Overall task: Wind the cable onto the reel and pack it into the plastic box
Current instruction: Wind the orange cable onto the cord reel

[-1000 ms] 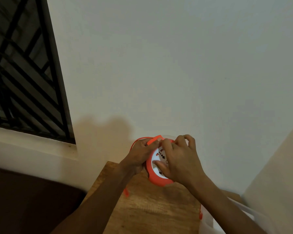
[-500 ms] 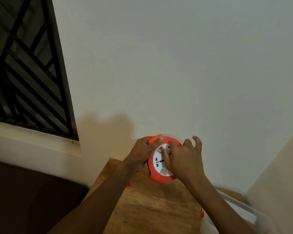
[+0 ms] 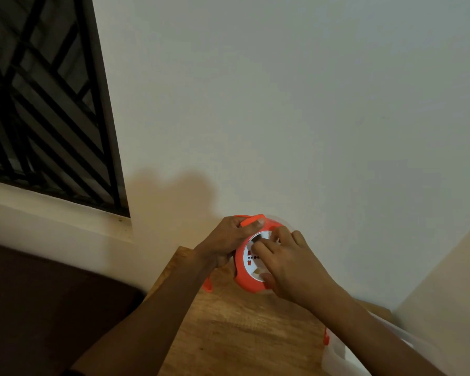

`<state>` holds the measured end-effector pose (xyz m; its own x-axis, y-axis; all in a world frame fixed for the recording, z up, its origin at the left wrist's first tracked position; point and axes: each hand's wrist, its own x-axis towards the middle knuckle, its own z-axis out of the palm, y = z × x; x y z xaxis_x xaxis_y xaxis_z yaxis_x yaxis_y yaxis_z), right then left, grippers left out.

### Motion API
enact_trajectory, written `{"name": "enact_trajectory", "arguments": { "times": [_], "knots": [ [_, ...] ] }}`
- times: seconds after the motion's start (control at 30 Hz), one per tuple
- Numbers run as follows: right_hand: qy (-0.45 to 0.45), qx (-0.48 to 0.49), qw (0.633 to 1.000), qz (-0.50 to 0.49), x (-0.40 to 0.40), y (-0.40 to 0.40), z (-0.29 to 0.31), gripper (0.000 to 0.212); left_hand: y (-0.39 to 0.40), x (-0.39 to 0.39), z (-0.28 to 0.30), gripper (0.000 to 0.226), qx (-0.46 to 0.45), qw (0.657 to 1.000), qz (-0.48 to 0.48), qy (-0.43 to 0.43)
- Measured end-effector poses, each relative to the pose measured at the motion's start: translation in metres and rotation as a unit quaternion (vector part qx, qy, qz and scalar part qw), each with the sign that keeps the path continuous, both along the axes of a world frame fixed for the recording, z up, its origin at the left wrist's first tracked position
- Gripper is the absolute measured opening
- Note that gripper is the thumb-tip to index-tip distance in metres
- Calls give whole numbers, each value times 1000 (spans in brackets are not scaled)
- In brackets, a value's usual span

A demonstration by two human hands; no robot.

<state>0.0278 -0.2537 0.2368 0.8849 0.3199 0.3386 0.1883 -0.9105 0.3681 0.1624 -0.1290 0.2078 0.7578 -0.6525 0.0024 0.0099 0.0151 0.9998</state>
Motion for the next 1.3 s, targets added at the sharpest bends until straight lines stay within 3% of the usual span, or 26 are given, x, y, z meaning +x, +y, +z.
{"name": "enact_trajectory", "arguments": {
  "times": [0.2, 0.3, 0.47, 0.6, 0.8, 0.9, 1.0, 1.1, 1.3],
  "knots": [
    [-63, -31, 997, 22, 6, 0, -4, 52, -3, -2, -5, 41, -48, 998, 10, 50],
    [-102, -24, 994, -16, 12, -8, 1, 48, -8, -7, 1, 38, -65, 996, 31, 53],
    [-149, 156, 958, -191, 23, -15, 8, 50, -22, -21, 3, 19, -95, 990, 89, 44],
    [-108, 321, 901, -270, 20, -16, -1, 54, -29, -26, -6, 18, -111, 986, 124, 18],
    [-164, 214, 953, -137, 3, -16, -11, 20, -21, -21, -12, 26, -81, 990, 111, 27],
    [-137, 185, 970, -77, -2, -15, -11, 28, -18, -16, -9, 25, -59, 991, 118, 7],
    [-44, 151, 988, -3, -4, -18, -11, 37, -14, -13, -6, 26, -68, 993, 100, 11],
    [-12, 94, 995, 19, -6, -22, -8, 56, -7, -9, -3, 39, -51, 996, 72, 3],
    [12, 42, 999, 26, -6, -20, -3, 68, -2, -9, -1, 43, -30, 999, 32, -17]
  ]
}}
